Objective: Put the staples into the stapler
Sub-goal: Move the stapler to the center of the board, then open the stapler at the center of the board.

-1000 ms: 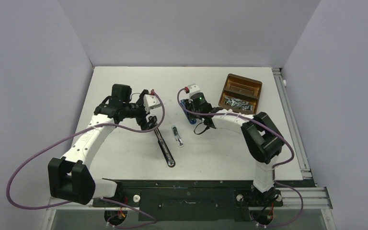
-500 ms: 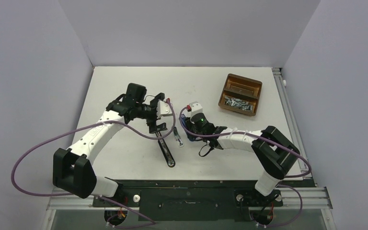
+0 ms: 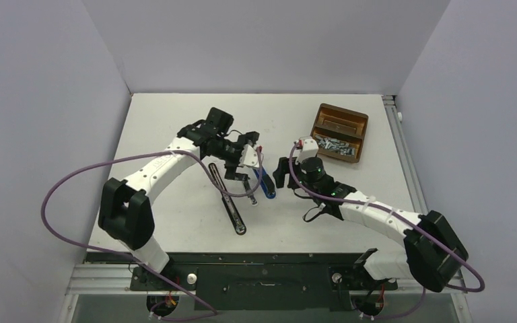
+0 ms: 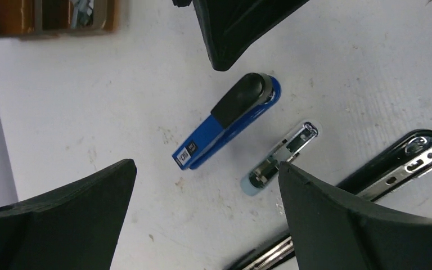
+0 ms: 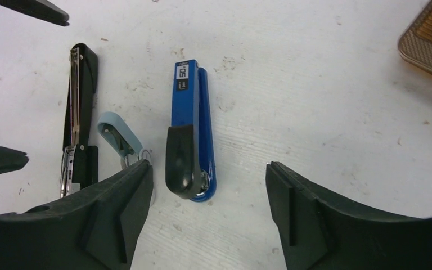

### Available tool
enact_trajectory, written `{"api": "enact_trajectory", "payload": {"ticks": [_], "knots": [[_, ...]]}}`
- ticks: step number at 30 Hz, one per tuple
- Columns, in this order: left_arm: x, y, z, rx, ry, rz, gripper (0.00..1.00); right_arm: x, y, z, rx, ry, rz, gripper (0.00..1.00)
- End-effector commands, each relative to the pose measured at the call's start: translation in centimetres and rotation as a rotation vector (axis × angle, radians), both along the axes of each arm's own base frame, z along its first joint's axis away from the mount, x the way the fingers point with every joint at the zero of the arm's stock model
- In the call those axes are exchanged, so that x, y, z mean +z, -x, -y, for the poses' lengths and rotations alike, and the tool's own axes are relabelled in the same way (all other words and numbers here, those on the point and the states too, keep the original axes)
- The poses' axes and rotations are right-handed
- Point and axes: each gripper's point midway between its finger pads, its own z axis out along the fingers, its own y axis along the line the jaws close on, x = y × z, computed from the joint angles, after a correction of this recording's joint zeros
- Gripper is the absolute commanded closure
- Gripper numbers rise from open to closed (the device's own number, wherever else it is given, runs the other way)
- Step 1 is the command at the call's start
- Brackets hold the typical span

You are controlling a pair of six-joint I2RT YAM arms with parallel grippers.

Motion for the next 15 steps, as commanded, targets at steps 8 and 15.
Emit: {"api": "enact_trajectory", "payload": {"ticks": [8, 15], "knots": [[-4.5, 3.8, 5.5, -0.645, -0.183, 0.169, 0.13, -2.7, 3.2, 6.2, -0.192, -0.036, -0.131, 0.35], [-8.0, 3.7, 6.2, -0.739, -0.281, 0.152, 0.18, -2.9, 4.9, 7.4, -0.202, -0.086, -0.132, 0.35]]}}
